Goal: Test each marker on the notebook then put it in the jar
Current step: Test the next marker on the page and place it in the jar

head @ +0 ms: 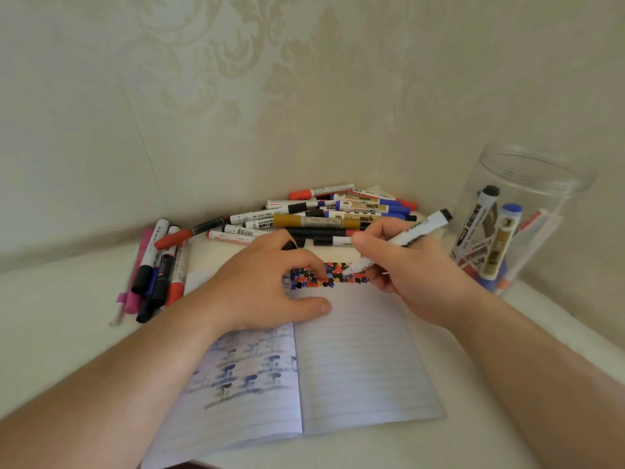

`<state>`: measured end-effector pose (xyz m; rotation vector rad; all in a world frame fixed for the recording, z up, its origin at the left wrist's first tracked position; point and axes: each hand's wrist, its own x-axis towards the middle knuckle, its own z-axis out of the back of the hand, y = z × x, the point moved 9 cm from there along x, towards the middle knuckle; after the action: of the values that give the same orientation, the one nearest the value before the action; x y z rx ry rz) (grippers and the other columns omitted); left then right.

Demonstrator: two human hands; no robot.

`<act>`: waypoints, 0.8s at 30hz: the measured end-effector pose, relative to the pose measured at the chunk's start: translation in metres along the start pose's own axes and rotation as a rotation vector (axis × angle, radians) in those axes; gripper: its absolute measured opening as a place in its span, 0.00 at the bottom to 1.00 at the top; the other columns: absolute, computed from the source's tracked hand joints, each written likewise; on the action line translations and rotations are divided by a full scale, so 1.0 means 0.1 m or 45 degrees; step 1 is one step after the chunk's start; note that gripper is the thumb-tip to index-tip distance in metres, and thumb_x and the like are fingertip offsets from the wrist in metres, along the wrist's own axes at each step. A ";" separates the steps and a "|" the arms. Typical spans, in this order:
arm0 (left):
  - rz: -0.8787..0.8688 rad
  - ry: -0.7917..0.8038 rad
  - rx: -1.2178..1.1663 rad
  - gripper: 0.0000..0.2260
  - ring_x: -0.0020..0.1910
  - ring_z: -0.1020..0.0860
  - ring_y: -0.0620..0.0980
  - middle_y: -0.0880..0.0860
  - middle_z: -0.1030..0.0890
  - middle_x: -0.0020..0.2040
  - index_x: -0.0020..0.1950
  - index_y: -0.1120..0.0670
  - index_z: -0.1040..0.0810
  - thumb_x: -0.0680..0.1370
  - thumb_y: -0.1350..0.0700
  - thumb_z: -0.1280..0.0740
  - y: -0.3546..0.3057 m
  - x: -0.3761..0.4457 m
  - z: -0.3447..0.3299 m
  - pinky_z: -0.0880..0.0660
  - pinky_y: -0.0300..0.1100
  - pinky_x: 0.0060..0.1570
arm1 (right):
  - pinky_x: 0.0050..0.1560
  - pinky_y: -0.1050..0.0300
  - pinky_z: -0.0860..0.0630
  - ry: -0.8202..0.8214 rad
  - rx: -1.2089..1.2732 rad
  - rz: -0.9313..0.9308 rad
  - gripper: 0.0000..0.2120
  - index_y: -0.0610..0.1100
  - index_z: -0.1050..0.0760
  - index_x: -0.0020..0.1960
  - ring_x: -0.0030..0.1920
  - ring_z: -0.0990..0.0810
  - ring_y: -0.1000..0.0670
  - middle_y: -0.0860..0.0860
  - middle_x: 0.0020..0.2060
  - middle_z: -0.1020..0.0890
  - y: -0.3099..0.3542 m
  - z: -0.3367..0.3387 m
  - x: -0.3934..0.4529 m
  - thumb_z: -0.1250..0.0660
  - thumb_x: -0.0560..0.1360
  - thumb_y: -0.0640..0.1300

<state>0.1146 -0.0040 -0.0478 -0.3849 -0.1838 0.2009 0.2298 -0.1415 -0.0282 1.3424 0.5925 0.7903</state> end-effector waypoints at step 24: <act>0.046 0.071 0.022 0.30 0.56 0.30 0.43 0.40 0.31 0.52 0.60 0.28 0.25 0.61 0.21 0.37 0.02 0.03 -0.06 0.25 0.49 0.58 | 0.29 0.55 0.25 -0.196 -0.556 -0.105 0.08 0.36 0.26 0.43 0.24 0.23 0.53 0.39 0.31 0.18 -0.15 0.00 0.07 0.28 0.73 0.39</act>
<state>0.1185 -0.0037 -0.0537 -0.3763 -0.1202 0.2273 0.2363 -0.1368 -0.0428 0.9594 0.3262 0.6933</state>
